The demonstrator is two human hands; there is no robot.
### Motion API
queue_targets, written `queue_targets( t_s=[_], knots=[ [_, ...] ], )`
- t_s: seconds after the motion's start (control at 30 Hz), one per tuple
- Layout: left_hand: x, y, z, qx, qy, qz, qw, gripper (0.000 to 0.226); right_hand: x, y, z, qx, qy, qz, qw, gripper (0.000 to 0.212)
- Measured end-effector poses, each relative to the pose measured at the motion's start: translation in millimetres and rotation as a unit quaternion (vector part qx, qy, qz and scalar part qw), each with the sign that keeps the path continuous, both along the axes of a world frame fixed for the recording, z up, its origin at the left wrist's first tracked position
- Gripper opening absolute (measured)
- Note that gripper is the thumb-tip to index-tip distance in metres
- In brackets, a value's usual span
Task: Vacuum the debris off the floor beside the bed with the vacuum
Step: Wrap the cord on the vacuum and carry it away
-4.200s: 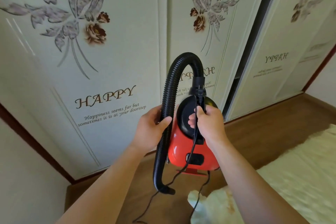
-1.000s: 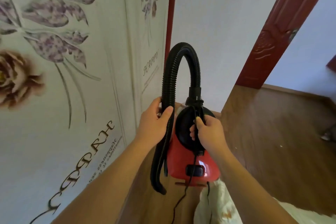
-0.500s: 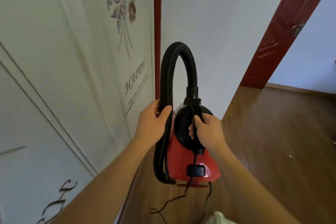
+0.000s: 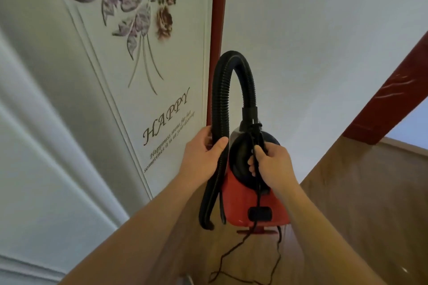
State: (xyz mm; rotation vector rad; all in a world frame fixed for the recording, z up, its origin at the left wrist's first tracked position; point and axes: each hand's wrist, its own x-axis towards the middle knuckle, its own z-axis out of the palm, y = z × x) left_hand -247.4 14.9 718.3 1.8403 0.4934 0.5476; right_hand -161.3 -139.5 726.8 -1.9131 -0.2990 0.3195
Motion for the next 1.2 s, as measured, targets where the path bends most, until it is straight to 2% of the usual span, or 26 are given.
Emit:
queue_targets(
  t_s=[0.4,0.7,0.97,1.1,1.2],
  knots=[
    [184.1,48.3,-27.4,-0.021,-0.004,0.001,1.0,0.021,184.2,41.2,-16.5,-0.083,0.004,0.039,0.996,0.029],
    [285.3,35.6,-31.4,-0.007,0.005,0.118,0.993,0.022,315.0,50.0,-34.7,-0.08,0.0,0.133,0.988,0.034],
    [317.7,-17.5,-48.2,-0.072,0.014,0.305,0.949,0.015,390.8,54.2,-50.8,-0.098,0.004,0.316,0.944,0.03],
    [313.5,-30.8,-57.9,-0.114,0.014,0.383,0.917,0.025,402.2,71.8,-55.4,-0.114,-0.004,0.394,0.912,0.03],
    [307.2,-32.1,-71.6,-0.126,0.007,0.436,0.891,0.018,399.6,89.9,-65.3,-0.13,-0.009,0.453,0.882,0.028]
  ],
)
